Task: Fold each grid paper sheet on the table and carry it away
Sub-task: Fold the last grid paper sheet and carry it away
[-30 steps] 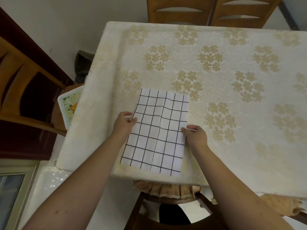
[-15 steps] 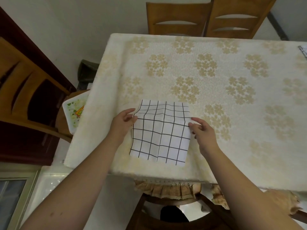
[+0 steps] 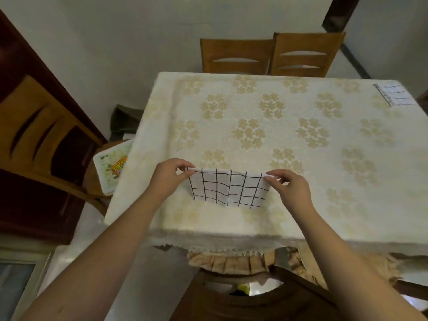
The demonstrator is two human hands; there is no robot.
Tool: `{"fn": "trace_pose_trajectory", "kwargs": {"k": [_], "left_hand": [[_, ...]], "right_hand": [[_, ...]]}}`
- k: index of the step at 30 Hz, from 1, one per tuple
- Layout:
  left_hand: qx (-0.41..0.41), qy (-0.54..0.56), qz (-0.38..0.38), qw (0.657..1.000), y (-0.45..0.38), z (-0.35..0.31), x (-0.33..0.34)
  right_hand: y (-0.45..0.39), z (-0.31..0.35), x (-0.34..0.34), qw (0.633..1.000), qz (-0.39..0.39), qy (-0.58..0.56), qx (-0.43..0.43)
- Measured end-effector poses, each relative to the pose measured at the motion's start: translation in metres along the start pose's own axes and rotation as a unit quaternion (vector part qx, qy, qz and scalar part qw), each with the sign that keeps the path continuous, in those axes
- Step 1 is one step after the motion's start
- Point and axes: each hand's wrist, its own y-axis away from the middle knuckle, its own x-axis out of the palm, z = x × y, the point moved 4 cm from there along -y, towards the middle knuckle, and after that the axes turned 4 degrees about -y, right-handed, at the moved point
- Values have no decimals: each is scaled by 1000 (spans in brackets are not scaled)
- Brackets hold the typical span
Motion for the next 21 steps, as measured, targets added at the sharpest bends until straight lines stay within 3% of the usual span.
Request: {"fn": "trace_pose_trajectory", "kwargs": {"k": [5, 10, 13, 21], "left_hand": [[44, 43, 44, 997, 20, -6, -7], [-80, 208, 102, 970, 32, 0, 2], [-110, 205, 94, 968, 32, -1, 9], [-122, 120, 92, 981, 12, -18, 23]], "right_hand": [[29, 2, -14, 999, 30, -16, 5], [46, -6, -12, 978, 73, -179, 72], [46, -14, -10, 975, 52, -196, 85], [17, -21, -9, 992, 52, -92, 65]]}}
